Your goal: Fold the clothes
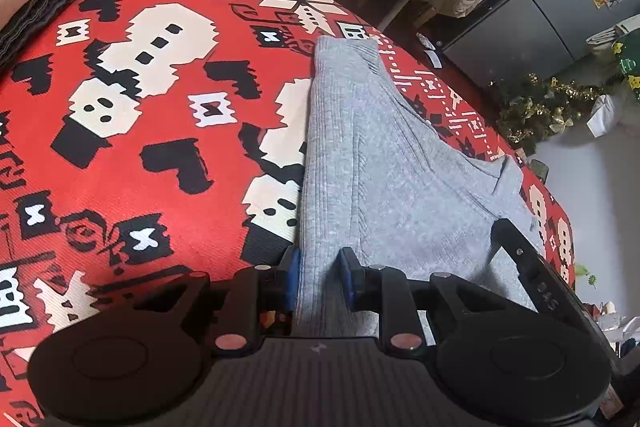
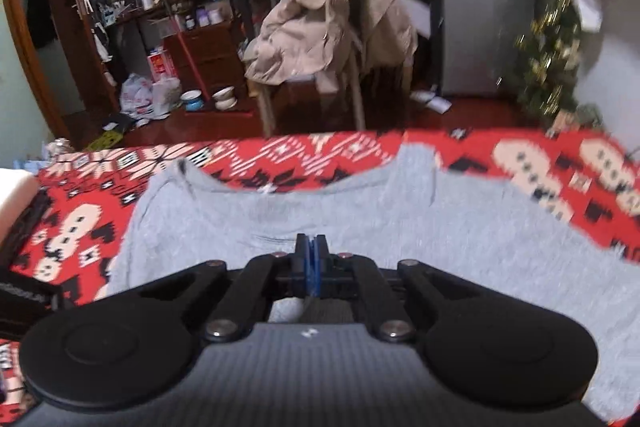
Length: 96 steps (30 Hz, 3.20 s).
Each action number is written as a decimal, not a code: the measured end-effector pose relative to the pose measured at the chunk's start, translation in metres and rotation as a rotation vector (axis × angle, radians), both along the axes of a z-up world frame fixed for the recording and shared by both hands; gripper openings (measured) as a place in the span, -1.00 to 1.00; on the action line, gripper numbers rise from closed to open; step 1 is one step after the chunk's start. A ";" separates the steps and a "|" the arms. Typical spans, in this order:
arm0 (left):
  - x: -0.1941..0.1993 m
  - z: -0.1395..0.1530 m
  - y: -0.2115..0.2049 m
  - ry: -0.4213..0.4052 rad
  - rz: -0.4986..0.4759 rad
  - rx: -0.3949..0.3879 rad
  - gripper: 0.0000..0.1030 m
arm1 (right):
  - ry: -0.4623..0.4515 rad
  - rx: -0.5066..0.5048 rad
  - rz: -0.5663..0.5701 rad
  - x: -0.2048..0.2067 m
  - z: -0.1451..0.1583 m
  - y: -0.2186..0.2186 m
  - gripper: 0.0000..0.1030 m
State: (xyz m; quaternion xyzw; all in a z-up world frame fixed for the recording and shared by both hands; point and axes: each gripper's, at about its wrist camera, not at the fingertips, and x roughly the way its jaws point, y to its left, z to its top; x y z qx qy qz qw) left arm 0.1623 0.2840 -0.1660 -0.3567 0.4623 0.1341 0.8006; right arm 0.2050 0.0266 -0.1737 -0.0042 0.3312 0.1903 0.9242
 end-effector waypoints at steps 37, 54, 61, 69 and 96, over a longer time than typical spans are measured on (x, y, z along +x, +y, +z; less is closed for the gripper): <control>0.000 0.001 0.000 0.004 -0.001 -0.007 -0.56 | 0.212 -0.006 0.087 -0.059 -0.011 0.004 -0.54; -0.001 0.000 0.002 0.002 -0.002 -0.020 -0.56 | 0.171 0.032 0.026 -0.051 0.012 -0.019 -0.36; -0.001 0.000 0.001 -0.002 -0.004 -0.020 -0.56 | 0.072 0.001 0.005 -0.011 -0.002 -0.022 -0.30; 0.000 0.001 0.000 -0.004 -0.011 -0.010 -0.56 | 0.033 -0.040 0.041 0.004 -0.014 -0.002 -0.40; -0.016 0.027 0.015 -0.179 -0.005 -0.080 -0.39 | 0.005 0.065 -0.009 -0.011 0.012 -0.020 -0.61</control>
